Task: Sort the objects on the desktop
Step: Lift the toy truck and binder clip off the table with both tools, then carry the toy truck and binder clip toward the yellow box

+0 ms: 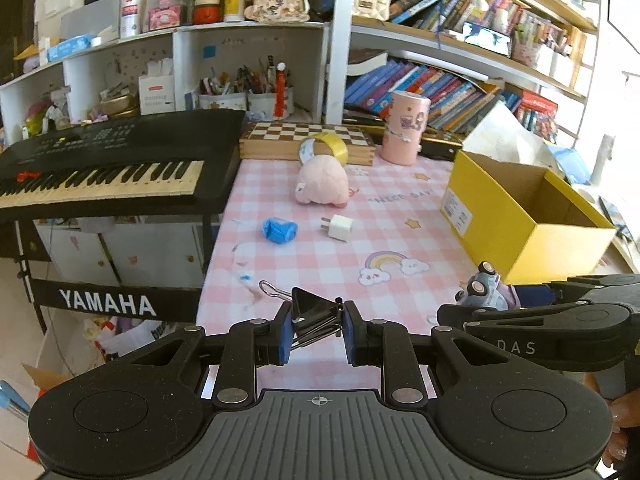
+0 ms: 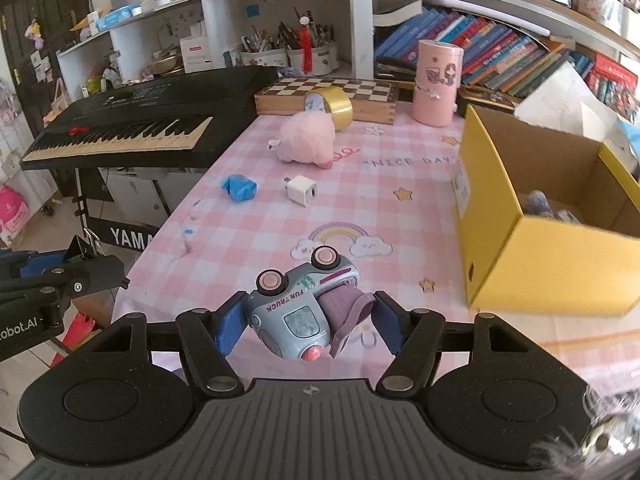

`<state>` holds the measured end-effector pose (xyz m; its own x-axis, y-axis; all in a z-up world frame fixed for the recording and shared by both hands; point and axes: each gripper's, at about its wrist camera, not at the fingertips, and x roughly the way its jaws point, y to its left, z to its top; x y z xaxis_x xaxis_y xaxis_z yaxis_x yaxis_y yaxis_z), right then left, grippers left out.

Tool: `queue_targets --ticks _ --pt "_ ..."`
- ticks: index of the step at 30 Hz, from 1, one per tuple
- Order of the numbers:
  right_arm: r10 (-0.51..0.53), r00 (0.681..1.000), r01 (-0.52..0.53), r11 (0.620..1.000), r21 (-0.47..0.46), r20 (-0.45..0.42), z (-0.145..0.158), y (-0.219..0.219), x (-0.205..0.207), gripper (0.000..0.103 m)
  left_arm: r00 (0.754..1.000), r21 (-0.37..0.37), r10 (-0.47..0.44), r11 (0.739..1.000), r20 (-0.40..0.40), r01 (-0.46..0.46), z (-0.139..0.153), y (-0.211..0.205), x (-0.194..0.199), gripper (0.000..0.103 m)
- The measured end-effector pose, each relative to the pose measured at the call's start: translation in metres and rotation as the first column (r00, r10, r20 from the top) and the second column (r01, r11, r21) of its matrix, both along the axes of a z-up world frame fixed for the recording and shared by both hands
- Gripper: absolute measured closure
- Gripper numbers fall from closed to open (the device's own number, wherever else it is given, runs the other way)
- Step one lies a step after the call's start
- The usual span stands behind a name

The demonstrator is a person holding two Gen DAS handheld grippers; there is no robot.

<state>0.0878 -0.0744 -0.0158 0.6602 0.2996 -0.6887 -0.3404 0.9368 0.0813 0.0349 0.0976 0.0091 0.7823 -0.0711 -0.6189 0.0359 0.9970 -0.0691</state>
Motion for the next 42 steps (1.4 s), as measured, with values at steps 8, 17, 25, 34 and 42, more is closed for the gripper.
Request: queue_targets --ticks 8,17,25,34,42 --pt "-0.056 0.998 0.057 0.998 0.015 -0.011 -0.004 -0.012 -0.031 0.039 0.998 0.008 -0.056 0.998 -0.006 0.056 -0.002 -0.008 -0.019 0.08" --pt "-0.114 0.993 0.115 0.993 0.016 -0.028 -0.009 -0.028 -0.055 0.039 0.992 0.002 -0.128 0.992 -0.013 0.128 -0.006 -0.023 -0.029 0.08" --pt "-0.22 0.975 0.22 0.975 0.008 -0.042 -0.012 -0.058 -0.071 0.039 0.969 -0.007 -0.246 0.969 -0.02 0.246 -0.01 -0.052 -0.024 0.08" --pt "-0.337 0.941 0.337 0.941 -0.001 -0.041 -0.009 -0.092 -0.083 0.039 0.935 -0.013 -0.355 0.935 -0.019 0.355 -0.01 -0.083 -0.015 0.08" --pt "-0.411 0.911 0.411 0.912 -0.01 -0.039 -0.009 -0.119 -0.089 0.039 0.905 -0.021 -0.425 0.905 -0.024 0.425 -0.012 -0.111 -0.009 0.08"
